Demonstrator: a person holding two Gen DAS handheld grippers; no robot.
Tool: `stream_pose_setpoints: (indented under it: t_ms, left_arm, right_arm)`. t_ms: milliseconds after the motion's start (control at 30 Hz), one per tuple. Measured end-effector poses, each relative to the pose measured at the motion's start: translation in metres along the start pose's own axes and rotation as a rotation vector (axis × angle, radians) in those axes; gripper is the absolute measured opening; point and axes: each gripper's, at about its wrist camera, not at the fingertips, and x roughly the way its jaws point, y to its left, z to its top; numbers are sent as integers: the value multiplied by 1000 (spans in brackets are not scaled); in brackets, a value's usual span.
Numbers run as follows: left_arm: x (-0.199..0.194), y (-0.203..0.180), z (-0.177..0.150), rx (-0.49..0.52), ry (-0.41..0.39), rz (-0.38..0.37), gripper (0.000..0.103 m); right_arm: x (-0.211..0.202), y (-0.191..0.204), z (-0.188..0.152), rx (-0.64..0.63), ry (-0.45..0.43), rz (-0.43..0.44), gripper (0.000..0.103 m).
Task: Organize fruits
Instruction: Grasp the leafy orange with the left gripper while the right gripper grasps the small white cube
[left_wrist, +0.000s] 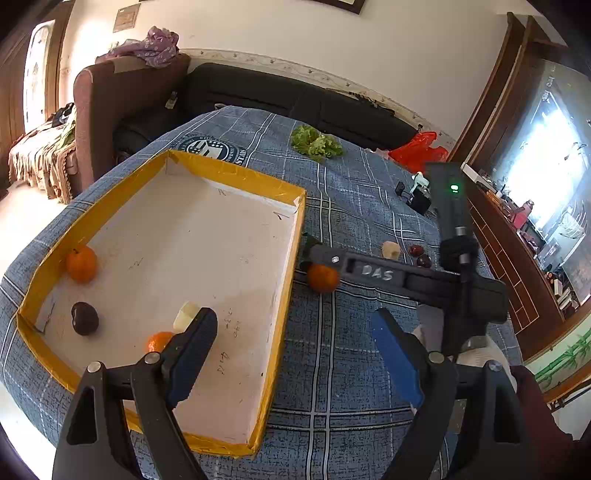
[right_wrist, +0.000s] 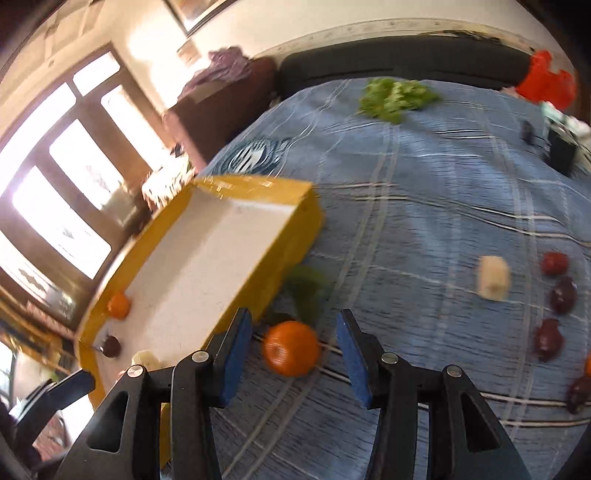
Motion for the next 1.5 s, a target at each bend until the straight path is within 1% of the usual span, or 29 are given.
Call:
stream_pose_setpoints:
  t_ms: [33,100,233,267,333,400,433,500,567,600,700,800,867,900,967,1033,1167,1300,1400,1433,1500]
  left_arm:
    - [-1,1,-1,-2,0,-5,85]
    - [-1,1,-2,-1,0,-12,85]
    - [-1,0,-4,7,2,-34,85]
    - [0,-1,-5,8,4,-44,85]
    - [2,-4,-7,20,10,-58,85]
    - [4,-9,-9,34,17,-67,85]
    - [5,-11,-11,45,21,-74,85]
    - [7,-16,-13,71,26,-83,85]
    - [7,-20,-15,91,29,-86,85]
    - [8,-23,-16,104,31,-87,85]
    - [12,-29,-17,131,43,-89,85]
    - [20,-36,-19,153,67,-98,85]
    - [24,-42,-22,181,74,-99,83]
    - [26,-45,-24,195,81,-100,83]
    - [32,-47,-25,205,93,-100,82]
    - [38,-53,-24,224,103,-99,82]
    - [56,-66,-22,278,115,-80,82]
    - [83,-75,-21,315,163,-52,82]
    - [99,-74,-20,307,199,-58,81]
    - [102,-75,-20,317,192,-36,78]
    - [105,-77,-21,333,182,10,70]
  right_arm:
    - [4,3,-1,-15,19,-4,50]
    - [11,7,-5,-40,57,-37,37]
    - [-8,-4,-18,-12,89,22,36]
    - [-15,-8,-23,-6,99,42,34]
    - [-24,-13,-28,0,115,66,34]
    - [-33,-24,-30,16,129,115,36]
    - [-38,-32,-27,29,109,100,36]
    - [-52,-55,-15,59,6,-33,37]
    - [-60,-74,-3,76,-73,-179,37]
    - [-60,-83,3,90,-88,-215,39]
    - [-48,-99,19,127,-85,-248,39]
    - [-24,-101,26,98,-37,-331,40]
    - [-12,-104,27,97,-11,-346,39]
    - [-8,-106,26,106,4,-345,35]
    - [-10,-111,22,129,4,-317,19]
    - [-19,-115,16,150,-15,-302,18]
    - [-43,-120,-1,184,-48,-237,18]
    - [-64,-117,-18,201,-67,-158,18]
    - [-79,-111,-31,191,-76,-121,18]
    - [-82,-109,-34,189,-78,-112,18]
    - [-88,-107,-40,191,-81,-91,18]
